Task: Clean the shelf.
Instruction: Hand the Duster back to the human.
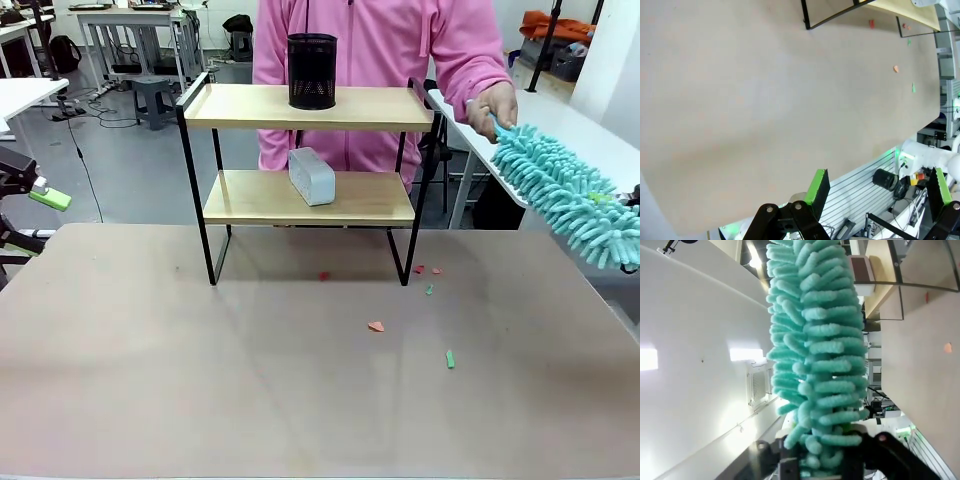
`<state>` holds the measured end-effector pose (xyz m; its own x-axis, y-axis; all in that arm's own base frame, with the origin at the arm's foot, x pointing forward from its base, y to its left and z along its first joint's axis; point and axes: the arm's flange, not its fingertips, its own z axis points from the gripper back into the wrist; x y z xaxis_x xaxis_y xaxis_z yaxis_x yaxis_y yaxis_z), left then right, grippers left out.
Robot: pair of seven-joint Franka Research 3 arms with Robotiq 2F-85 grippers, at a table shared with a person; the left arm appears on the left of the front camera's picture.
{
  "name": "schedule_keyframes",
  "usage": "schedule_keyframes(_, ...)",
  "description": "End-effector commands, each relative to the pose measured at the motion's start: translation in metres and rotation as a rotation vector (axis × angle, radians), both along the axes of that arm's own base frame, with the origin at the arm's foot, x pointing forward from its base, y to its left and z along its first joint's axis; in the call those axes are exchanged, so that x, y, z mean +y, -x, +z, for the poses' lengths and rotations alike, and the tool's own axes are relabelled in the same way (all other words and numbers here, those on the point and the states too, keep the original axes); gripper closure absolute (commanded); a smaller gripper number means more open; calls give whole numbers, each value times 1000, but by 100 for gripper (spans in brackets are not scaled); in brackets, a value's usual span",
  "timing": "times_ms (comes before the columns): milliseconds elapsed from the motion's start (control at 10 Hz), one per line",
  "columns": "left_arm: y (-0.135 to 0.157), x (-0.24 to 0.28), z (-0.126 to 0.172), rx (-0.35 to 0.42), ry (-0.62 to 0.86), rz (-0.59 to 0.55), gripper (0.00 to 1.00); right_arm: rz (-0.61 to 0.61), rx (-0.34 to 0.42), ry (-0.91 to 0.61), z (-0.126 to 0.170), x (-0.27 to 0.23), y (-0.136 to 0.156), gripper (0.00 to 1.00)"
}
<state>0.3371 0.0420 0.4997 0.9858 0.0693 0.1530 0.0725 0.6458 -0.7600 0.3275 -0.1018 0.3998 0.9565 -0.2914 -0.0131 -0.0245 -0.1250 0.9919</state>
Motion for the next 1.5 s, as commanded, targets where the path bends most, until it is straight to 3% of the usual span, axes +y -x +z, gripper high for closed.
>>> schedule_keyframes(0, 0, -1, 0, -4, -3, 7, 0, -11, -24, -12, -8, 55, 54, 0)
schedule_keyframes(100, 0, -1, 0, -4, -3, 7, 0, -2, -32, -13, -7, 58, 55, 0)
schedule_keyframes(200, 0, -1, 0, -4, -3, 7, 0, 15, -58, -25, -5, 63, 59, 7)
schedule_keyframes(300, 0, -1, 0, -4, -3, 7, 0, 20, -74, -12, -2, 69, 64, 0)
schedule_keyframes(700, 0, -1, 0, -4, -3, 7, 0, 102, -153, 56, 31, 103, 88, 0)
schedule_keyframes(900, 0, 0, 0, 0, 0, 0, 0, 191, -141, 101, 44, 130, 91, 0)
schedule_keyframes(1000, 2, -22, -2, -19, 115, -69, 0, 254, -125, 139, 46, 151, 88, 0)
schedule_keyframes(1200, -11, -50, -18, 43, 373, -144, 0, 328, -92, 169, 42, 183, 74, 0)
schedule_keyframes(1300, -17, -55, -28, 58, 415, -107, 0, 333, -79, 196, 39, 195, 65, 0)
schedule_keyframes(1400, -28, -53, -36, 34, 496, 19, 0, 343, -44, 251, 36, 205, 57, 0)
